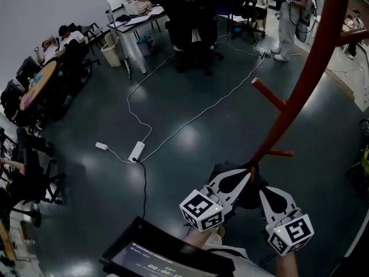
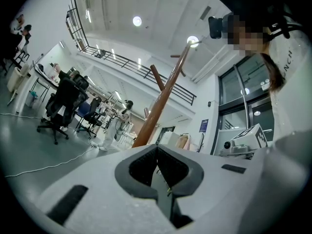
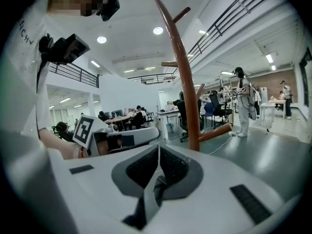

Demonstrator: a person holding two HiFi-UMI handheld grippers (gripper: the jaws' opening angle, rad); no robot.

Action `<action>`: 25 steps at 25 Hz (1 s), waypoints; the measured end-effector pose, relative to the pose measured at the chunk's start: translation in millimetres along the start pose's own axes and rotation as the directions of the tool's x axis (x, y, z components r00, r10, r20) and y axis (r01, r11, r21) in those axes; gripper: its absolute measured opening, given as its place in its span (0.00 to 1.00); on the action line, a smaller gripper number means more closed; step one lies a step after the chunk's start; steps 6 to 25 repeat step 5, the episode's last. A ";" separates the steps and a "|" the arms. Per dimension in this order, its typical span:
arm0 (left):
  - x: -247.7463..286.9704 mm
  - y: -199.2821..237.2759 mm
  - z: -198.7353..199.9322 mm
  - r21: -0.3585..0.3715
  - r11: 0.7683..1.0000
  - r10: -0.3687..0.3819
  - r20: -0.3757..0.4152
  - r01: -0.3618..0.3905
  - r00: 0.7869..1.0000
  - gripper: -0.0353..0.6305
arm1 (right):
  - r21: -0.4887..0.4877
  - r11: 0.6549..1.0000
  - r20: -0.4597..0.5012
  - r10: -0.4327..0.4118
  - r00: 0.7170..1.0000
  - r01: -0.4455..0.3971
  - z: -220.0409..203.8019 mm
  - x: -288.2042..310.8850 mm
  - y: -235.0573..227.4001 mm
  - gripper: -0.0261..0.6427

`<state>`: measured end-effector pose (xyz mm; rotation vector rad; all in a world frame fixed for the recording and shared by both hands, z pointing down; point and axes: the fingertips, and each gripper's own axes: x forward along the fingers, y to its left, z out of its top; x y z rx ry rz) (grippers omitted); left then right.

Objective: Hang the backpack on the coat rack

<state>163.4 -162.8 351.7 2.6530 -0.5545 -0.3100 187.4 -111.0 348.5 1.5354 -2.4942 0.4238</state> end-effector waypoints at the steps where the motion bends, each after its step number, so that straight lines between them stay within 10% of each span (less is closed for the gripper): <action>1: 0.0 1.1 -0.8 0.000 1.000 0.001 0.000 -0.001 1.000 0.07 | -0.002 1.000 0.002 -0.002 1.000 0.002 -0.2 0.3 -0.8 0.08; 25: 3.1 5.3 -5.5 0.002 1.000 0.004 -0.001 -0.004 1.000 0.07 | -0.001 1.000 0.013 -0.011 1.000 0.011 -2.2 0.5 -7.7 0.08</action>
